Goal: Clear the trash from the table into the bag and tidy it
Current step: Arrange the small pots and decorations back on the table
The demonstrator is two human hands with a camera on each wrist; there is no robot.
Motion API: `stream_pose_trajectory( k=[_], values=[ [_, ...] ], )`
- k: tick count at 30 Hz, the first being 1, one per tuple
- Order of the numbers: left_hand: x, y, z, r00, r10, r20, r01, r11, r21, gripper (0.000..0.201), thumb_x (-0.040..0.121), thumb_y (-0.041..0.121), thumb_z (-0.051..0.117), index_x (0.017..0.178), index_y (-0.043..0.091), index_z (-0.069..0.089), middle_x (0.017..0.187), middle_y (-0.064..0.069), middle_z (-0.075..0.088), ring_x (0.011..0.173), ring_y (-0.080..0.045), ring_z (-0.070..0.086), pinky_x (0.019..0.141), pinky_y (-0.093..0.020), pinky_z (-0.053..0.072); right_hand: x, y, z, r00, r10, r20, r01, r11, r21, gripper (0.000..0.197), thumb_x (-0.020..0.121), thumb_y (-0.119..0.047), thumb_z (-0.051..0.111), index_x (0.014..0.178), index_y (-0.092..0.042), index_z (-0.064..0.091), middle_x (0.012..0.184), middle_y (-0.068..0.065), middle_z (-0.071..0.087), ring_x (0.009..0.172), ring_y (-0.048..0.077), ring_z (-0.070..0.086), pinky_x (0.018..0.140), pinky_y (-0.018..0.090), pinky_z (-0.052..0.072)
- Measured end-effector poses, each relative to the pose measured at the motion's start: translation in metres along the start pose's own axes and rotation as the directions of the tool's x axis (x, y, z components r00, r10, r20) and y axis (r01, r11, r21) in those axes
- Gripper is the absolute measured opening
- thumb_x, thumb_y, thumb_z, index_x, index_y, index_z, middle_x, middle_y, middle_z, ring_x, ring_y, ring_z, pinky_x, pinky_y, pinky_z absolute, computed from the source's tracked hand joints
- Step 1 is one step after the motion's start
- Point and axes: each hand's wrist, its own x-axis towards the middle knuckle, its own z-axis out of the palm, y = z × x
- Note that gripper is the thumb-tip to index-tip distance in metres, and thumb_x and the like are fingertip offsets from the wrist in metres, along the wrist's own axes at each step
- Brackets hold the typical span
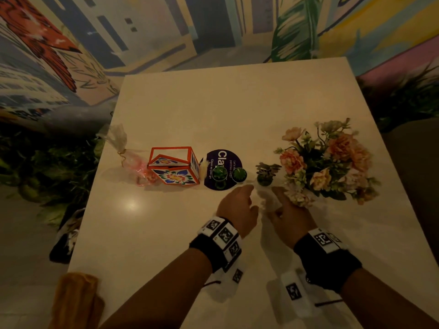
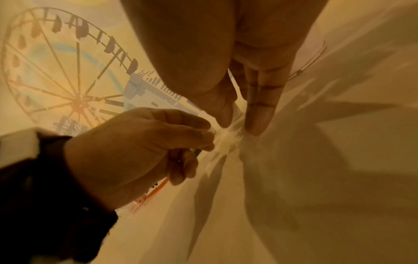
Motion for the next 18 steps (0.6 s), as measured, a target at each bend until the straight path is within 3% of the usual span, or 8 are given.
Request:
stream_pose_trajectory(
  k=[4,8,11,13,18],
  values=[
    [0.01,0.001,0.013,0.995,-0.095,-0.014,0.092,0.987,-0.134,0.066,0.087,0.022,0.062,0.145,0.016,0.032,0.114,-0.001,0.06,0.101,-0.02,0.059,0.09,-0.03,0.046,0.003,-0.009,-0.006,0.999,-0.021,0.034,0.021,0.999,-0.025,0.06,0.096,-0.03,0.043,0.149,-0.019,0.015,0.143,0.008,0.046,0.135,0.023,0.037,0.109,0.03,0.028],
    [0.014,0.006,0.017,0.996,-0.09,-0.018,0.086,0.983,-0.164,0.068,0.084,0.018,0.064,0.144,0.017,0.033,0.109,-0.001,0.06,0.093,-0.021,0.059,0.082,-0.03,0.047,0.003,-0.019,-0.013,0.999,-0.05,0.008,0.05,0.999,0.009,0.06,0.094,-0.019,0.046,0.148,-0.018,0.019,0.148,0.008,0.037,0.137,0.023,0.032,0.111,0.029,0.026],
    [0.015,0.008,0.018,0.995,-0.093,-0.021,0.088,0.981,-0.172,0.069,0.082,0.015,0.066,0.143,0.018,0.033,0.105,-0.001,0.06,0.093,-0.02,0.058,0.084,-0.032,0.049,0.003,-0.02,-0.012,0.998,-0.055,0.006,0.054,0.998,0.027,0.062,0.094,-0.016,0.044,0.149,-0.018,0.015,0.152,0.01,0.03,0.14,0.023,0.027,0.113,0.029,0.023],
    [0.015,0.009,0.017,0.996,-0.086,-0.028,0.08,0.98,-0.18,0.067,0.081,0.012,0.066,0.141,0.018,0.037,0.101,-0.001,0.06,0.093,-0.02,0.057,0.085,-0.033,0.049,0.004,-0.018,-0.01,0.999,-0.052,0.002,0.052,0.998,0.045,0.062,0.094,-0.015,0.044,0.149,-0.018,0.015,0.153,0.01,0.026,0.141,0.023,0.026,0.114,0.031,0.023],
    [0.018,0.01,0.016,0.995,-0.085,-0.052,0.072,0.975,-0.211,0.055,0.078,0.011,0.067,0.128,0.022,0.047,0.089,0.002,0.059,0.079,-0.018,0.057,0.074,-0.032,0.05,0.005,-0.021,-0.011,0.997,-0.074,-0.002,0.074,0.995,0.065,0.062,0.094,-0.013,0.044,0.149,-0.02,0.015,0.156,0.008,0.019,0.143,0.023,0.021,0.114,0.029,0.019]
  ],
)
